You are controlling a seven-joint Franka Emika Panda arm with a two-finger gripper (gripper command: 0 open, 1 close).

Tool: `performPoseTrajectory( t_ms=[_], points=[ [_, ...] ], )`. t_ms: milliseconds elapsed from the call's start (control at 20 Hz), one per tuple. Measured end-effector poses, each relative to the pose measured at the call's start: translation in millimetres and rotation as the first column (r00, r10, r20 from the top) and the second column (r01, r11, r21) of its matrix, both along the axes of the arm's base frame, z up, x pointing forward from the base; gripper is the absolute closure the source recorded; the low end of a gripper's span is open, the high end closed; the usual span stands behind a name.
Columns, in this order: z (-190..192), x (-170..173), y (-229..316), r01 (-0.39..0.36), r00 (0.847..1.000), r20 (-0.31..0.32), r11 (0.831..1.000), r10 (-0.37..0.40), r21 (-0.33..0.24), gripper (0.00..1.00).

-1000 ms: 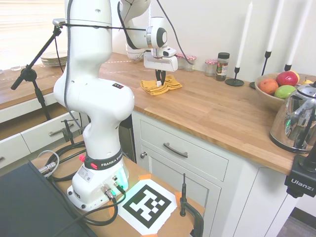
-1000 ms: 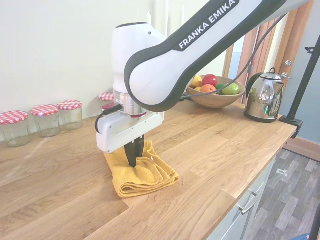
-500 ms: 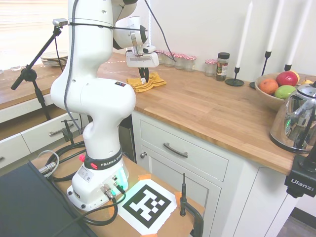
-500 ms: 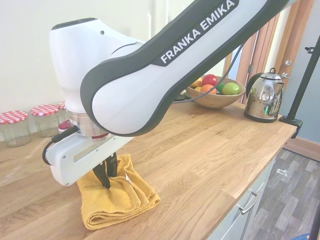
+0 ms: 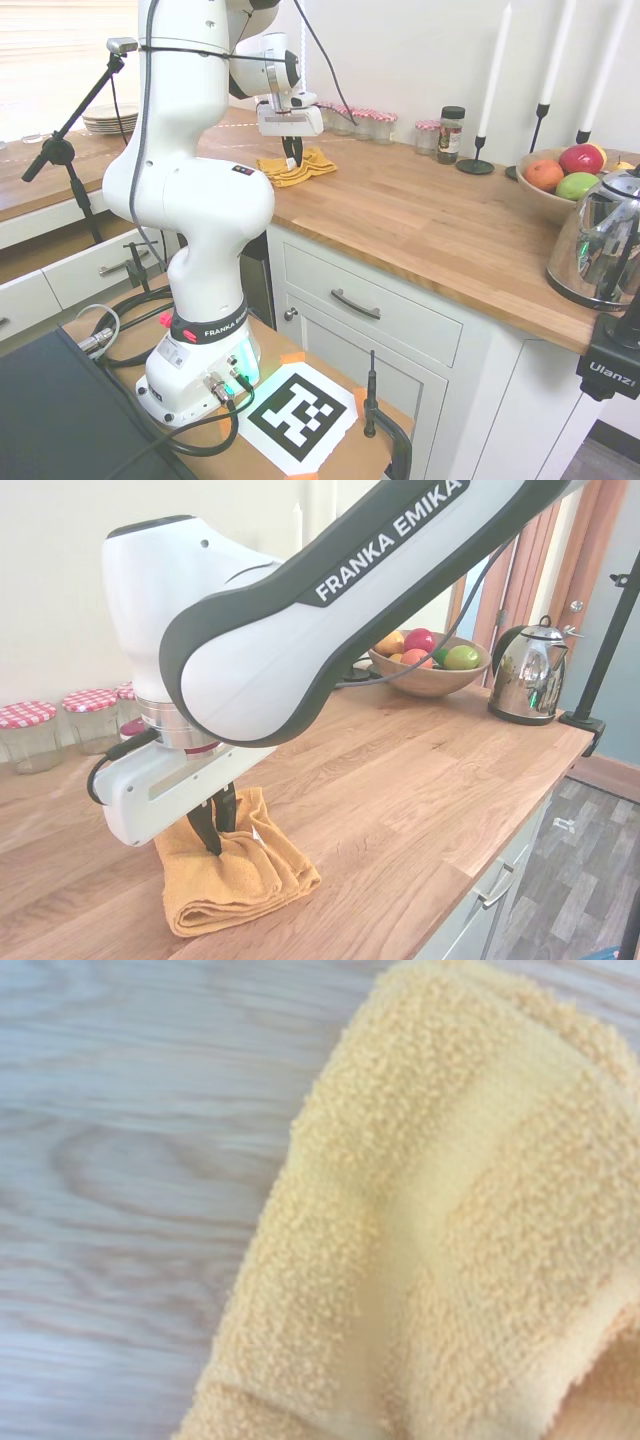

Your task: Wipe the counter

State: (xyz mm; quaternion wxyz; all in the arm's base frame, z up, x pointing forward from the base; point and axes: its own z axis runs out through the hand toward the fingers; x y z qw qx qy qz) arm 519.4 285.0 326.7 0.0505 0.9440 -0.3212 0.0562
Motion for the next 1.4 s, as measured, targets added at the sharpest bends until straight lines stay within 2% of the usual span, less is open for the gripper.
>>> performPoseTrajectory(
  t_ms=[750, 1150, 1400],
  points=[
    [4, 1, -29, 0.007, 1.0, 0.017, 1.0, -0.007, 0.002, 0.0],
    [9, -23, -48, -0.001, 1.0, 0.016, 1.0, 0.0, 0.028, 0.0],
    [28, -30, -65, -0.004, 1.0, 0.031, 0.999, 0.003, 0.047, 0.0]
  ],
)
